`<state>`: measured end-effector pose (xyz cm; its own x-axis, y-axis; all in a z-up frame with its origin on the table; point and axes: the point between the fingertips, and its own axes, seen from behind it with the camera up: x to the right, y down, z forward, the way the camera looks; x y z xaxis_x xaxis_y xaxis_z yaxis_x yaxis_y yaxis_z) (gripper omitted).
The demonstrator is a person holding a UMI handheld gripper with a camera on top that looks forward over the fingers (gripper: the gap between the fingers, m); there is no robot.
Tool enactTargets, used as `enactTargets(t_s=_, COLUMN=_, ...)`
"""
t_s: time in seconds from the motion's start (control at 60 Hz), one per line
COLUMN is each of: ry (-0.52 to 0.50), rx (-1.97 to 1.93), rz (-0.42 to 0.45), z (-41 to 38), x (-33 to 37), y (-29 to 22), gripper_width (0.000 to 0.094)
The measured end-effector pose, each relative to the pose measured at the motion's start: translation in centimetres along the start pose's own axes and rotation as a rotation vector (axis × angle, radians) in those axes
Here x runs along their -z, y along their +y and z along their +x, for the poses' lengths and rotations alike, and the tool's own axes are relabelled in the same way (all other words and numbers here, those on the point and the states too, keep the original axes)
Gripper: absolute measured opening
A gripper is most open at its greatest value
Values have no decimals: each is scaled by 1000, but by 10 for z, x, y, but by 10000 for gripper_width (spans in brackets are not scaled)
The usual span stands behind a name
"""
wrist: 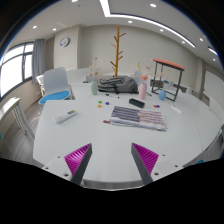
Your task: Fold towel
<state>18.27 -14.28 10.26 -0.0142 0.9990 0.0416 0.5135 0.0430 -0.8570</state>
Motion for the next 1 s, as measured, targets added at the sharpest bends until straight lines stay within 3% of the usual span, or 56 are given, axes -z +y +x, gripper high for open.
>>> enactTargets(t_s=0.45, ry=102, rx=-36, rz=67, z=-17, x=-204, y=-55, gripper_width=851)
enactTargets(t_s=0.85, ry=131, rx=-34, rz=-55, z=11, x=-348, y=-70, gripper_width=840)
enactTargets(t_s=0.95, ry=115, rx=-68, rz=-70, z=12, x=-354, y=-68, gripper_width=715)
enactTargets(t_s=1.0, ry=104, rx=-55, rz=-80, z=8, x=-356, y=-68, gripper_width=494)
